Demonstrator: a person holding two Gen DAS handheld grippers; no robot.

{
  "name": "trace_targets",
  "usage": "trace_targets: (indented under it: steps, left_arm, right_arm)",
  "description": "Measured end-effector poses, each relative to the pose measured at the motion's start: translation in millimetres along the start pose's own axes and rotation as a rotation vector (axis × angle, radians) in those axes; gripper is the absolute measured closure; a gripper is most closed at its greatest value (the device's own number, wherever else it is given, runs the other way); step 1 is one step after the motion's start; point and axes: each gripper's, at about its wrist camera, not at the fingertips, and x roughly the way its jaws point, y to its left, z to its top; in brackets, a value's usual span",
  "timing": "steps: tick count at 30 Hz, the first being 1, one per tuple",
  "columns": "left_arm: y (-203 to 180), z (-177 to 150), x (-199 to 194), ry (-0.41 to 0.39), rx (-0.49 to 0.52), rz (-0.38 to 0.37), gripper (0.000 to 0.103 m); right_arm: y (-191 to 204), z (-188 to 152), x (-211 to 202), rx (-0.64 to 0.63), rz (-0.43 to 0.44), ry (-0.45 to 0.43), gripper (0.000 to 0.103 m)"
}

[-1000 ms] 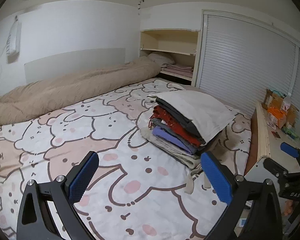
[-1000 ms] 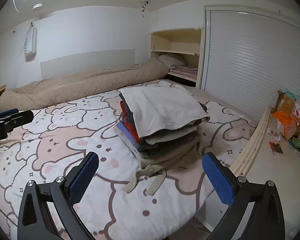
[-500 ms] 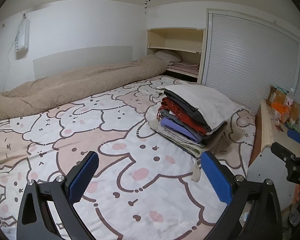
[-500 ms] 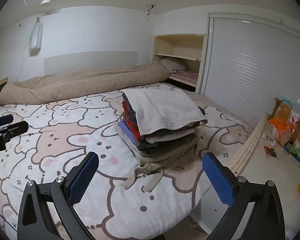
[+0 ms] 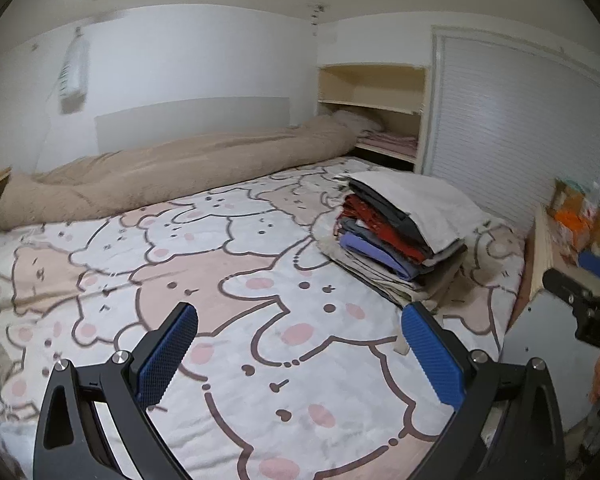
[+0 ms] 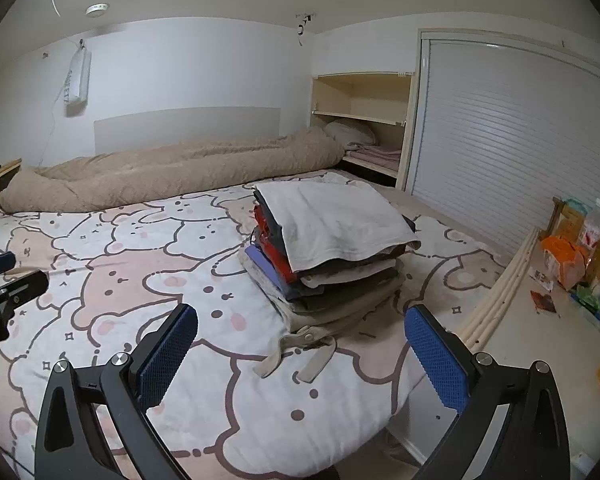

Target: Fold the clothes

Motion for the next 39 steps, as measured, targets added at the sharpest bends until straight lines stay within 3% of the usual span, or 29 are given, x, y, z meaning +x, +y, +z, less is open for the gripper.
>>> trace_targets:
  steps: [5,11,39]
  left_arm:
    - [8.1,-6.9,-8.2,0.008,-0.046,0.009,0.000]
    - [6.1,-12.0,-15.7,-0.010,-0.017,0.068,0.000]
    - [1.1,-13.9,-21.9,-0.016,-0.016,0.061,0.000]
  right_arm:
    - [1.9,-6.5,0.7,-0.002,0.003,-0.001,0.000]
    - [1.5,-9.2,2.7,-0.017,0.003,0.004,0.000]
    - [1.8,-14.2,13.1,-0.053,0.002,0.032,0.000]
